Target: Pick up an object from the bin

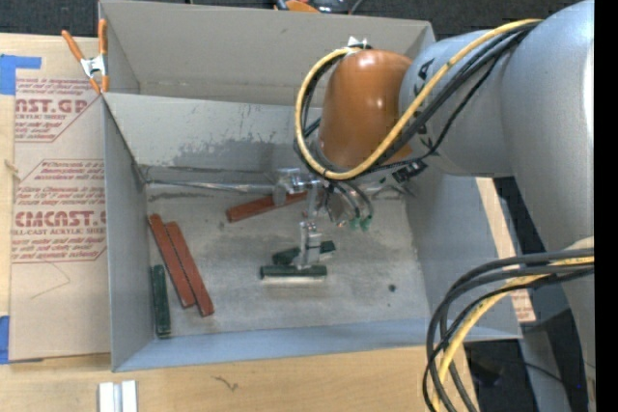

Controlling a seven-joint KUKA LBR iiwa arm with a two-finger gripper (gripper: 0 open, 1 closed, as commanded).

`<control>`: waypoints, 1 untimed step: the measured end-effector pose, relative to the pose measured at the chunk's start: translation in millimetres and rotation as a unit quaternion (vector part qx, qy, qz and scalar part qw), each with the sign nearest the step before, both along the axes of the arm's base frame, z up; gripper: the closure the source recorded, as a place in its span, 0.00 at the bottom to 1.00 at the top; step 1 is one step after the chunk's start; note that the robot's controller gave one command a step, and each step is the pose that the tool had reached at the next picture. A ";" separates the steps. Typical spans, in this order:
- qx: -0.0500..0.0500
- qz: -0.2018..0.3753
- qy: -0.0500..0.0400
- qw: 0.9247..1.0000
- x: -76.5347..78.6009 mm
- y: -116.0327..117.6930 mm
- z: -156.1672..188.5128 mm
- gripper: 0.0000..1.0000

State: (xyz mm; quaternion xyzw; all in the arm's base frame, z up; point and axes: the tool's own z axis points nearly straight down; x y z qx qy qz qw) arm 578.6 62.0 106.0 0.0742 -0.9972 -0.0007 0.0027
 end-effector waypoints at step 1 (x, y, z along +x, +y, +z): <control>0.000 0.050 0.001 0.999 -53.7 -27.7 -38.8 0.00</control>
Offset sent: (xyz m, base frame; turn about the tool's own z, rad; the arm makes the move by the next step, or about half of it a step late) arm -0.0508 -0.0272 -0.0360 -0.0998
